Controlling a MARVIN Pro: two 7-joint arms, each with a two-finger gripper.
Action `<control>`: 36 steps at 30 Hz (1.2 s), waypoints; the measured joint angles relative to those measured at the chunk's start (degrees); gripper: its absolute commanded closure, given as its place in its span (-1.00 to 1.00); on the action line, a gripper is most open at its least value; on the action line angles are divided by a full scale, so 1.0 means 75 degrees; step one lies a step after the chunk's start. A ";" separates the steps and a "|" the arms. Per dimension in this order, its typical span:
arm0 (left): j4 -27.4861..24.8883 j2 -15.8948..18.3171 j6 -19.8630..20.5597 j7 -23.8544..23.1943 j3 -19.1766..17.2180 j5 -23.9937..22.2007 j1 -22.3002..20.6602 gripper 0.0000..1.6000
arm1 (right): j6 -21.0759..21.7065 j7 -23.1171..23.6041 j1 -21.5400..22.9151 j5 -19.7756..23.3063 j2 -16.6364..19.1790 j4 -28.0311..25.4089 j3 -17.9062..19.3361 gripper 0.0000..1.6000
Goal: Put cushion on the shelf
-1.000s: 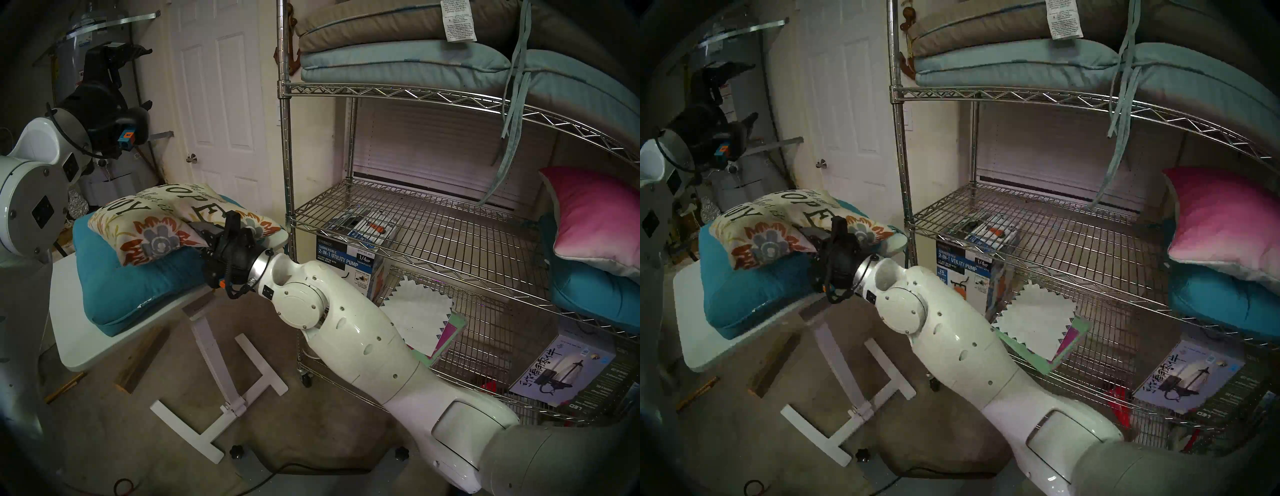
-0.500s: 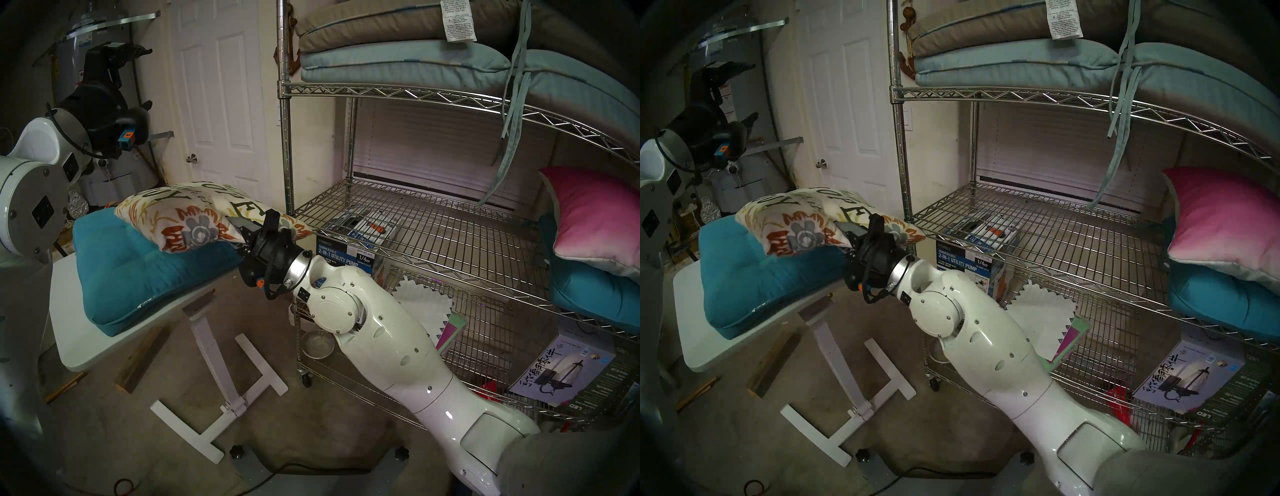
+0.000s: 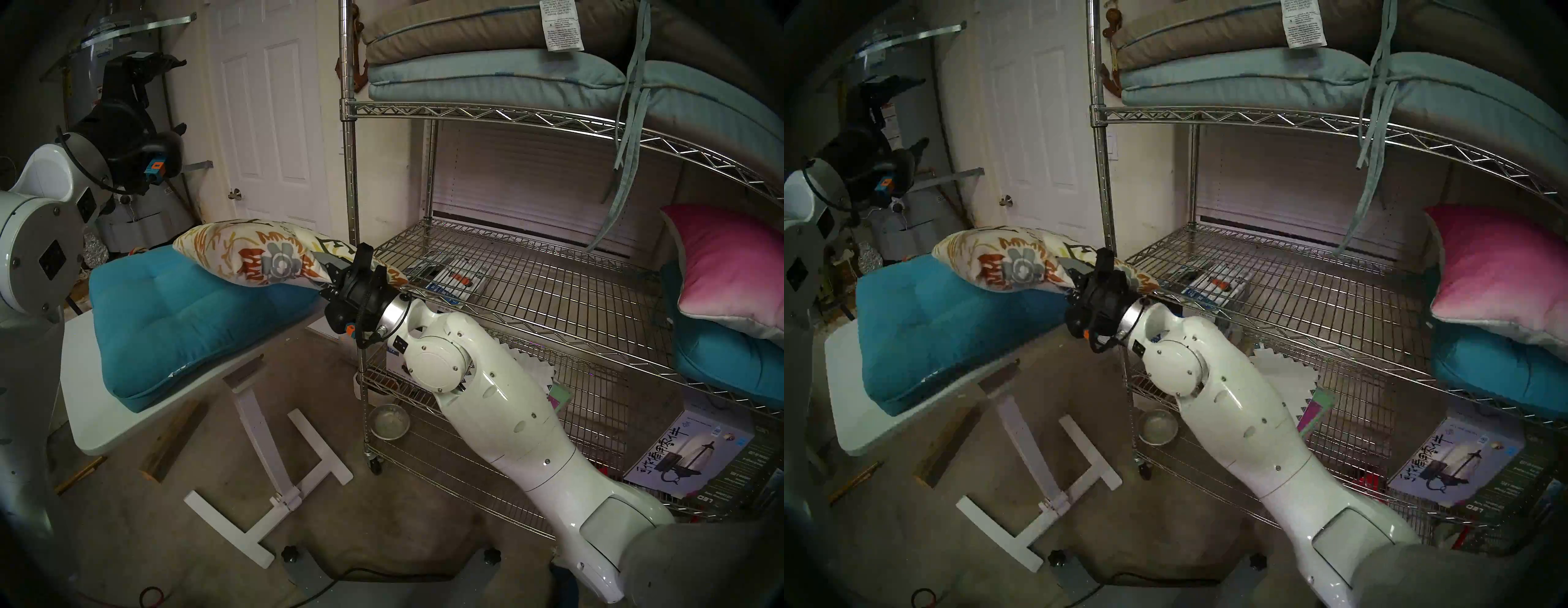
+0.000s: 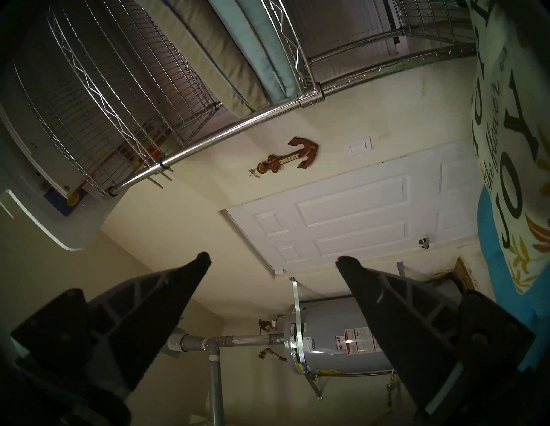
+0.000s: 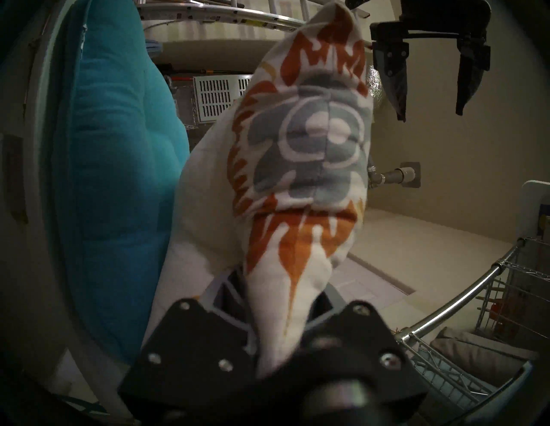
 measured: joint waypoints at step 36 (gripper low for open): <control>0.0000 -0.0001 0.0000 0.0000 0.0005 0.0001 -0.0002 -1.00 | -0.0629 0.0200 0.0160 0.0364 0.1363 -0.0163 0.1669 1.00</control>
